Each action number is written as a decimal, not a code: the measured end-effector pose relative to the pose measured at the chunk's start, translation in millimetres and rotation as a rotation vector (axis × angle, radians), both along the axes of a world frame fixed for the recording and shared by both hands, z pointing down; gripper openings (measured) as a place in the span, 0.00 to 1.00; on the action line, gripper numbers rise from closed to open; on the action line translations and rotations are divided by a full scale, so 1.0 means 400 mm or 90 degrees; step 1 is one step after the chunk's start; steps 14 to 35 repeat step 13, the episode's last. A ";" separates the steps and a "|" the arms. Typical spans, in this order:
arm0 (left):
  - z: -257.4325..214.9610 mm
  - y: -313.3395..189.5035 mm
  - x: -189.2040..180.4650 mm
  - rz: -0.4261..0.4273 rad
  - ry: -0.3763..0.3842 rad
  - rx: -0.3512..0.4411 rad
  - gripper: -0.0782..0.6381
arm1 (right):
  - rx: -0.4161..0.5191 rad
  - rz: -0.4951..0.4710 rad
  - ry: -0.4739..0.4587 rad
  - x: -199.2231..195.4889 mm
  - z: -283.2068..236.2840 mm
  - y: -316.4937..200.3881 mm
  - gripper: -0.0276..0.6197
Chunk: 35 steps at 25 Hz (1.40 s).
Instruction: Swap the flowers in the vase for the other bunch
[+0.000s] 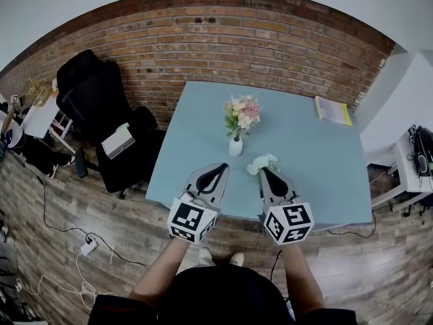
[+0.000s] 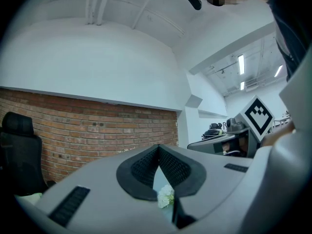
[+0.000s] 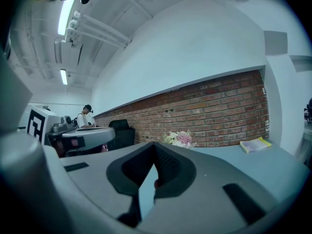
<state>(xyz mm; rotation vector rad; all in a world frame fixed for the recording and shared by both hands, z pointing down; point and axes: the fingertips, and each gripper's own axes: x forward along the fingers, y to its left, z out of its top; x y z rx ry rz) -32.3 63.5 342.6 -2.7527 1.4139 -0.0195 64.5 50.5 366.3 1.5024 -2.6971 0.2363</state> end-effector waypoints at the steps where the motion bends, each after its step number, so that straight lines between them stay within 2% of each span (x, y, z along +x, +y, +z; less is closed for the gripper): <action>1: 0.001 -0.003 -0.003 0.001 0.000 -0.001 0.12 | -0.001 0.001 0.000 -0.004 0.000 -0.001 0.06; 13: -0.020 -0.012 -0.035 0.007 0.009 0.004 0.12 | -0.005 -0.001 0.011 -0.045 -0.001 -0.002 0.06; 35: -0.020 -0.012 -0.035 0.007 0.009 0.004 0.12 | -0.005 -0.001 0.011 -0.045 -0.001 -0.002 0.06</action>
